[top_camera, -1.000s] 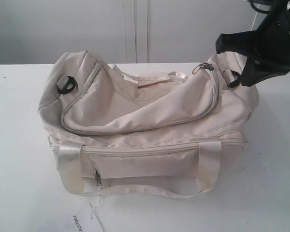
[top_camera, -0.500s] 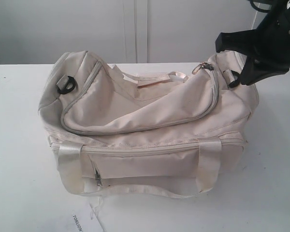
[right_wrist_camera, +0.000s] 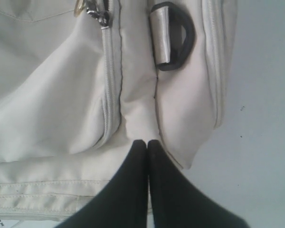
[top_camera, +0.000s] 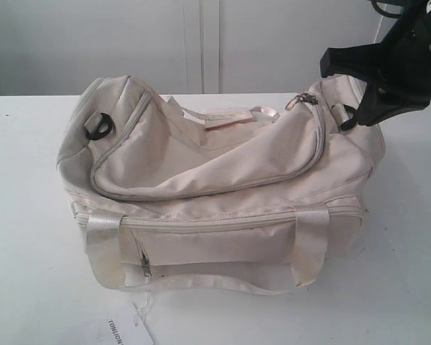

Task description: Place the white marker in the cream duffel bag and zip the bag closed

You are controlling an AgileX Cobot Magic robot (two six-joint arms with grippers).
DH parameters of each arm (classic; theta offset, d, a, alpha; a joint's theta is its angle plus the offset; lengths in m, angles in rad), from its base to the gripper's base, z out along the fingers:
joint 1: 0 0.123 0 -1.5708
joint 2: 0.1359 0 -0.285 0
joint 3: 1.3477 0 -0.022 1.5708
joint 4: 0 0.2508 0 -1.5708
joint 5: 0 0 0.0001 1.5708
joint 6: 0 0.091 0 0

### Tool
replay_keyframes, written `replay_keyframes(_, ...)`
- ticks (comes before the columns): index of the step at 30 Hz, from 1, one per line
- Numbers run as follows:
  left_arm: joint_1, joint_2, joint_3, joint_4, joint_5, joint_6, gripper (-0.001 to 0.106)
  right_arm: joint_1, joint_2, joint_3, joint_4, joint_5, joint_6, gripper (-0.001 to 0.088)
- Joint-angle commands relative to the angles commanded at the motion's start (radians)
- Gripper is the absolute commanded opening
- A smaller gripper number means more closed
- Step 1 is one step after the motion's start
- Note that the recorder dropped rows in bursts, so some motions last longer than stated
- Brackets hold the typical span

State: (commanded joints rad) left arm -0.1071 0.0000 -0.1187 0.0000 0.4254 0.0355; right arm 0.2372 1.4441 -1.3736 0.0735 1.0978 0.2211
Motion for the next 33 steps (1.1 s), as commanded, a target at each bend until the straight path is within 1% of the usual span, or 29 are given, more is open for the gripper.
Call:
replay_keyframes(2, 0.0, 0.0, 0.0, 0.012, 0.0, -0.018, 0.0, 0.0, 0.0, 0.0, 0.0, 0.0, 0.0, 0.0)
replay_keyframes(12, 0.0, 0.0, 0.0, 0.012, 0.0, -0.021, 0.0, 0.0, 0.0, 0.0, 0.0, -0.002, 0.0, 0.0)
replay_keyframes(16, 0.0, 0.0, 0.022, 0.012, -0.009, -0.021, 0.0, 0.0, 0.0, 0.0, 0.0, -0.002, 0.0, 0.0)
replay_keyframes(18, 0.0, 0.0, 0.055, 0.012, -0.03, -0.021, 0.0, 0.0, 0.0, 0.0, 0.0, -0.002, 0.0, 0.0)
replay_keyframes(19, 0.0, 0.0, 0.096, 0.01, -0.063, -0.021, 0.0, 0.0, 0.0, 0.0, 0.0, -0.002, 0.0, 0.0)
replay_keyframes(20, 0.0, 0.0, 0.114, 0.01, -0.065, -0.021, 0.0, 0.0, 0.0, 0.0, 0.0, -0.002, 0.0, 0.0)
replay_keyframes(21, 0.0, 0.0, 0.119, 0.008, -0.102, -0.021, 0.0, 0.0, 0.0, 0.0, 0.0, -0.002, 0.0, 0.0)
replay_keyframes(24, 0.0, 0.0, 0.119, 0.006, -0.129, -0.021, 0.0, 0.0, 0.0, 0.0, 0.002, -0.005, 0.0, 0.0)
replay_keyframes(27, 0.0, 0.0, 0.119, 0.006, -0.194, -0.021, 0.0, 0.0, 0.0, 0.0, 0.002, -0.005, 0.0, 0.0)
replay_keyframes(33, 0.0, 0.0, 0.119, 0.006, -0.194, -0.018, 0.0, 0.0, 0.0, 0.0, 0.002, -0.005, 0.0, 0.0)
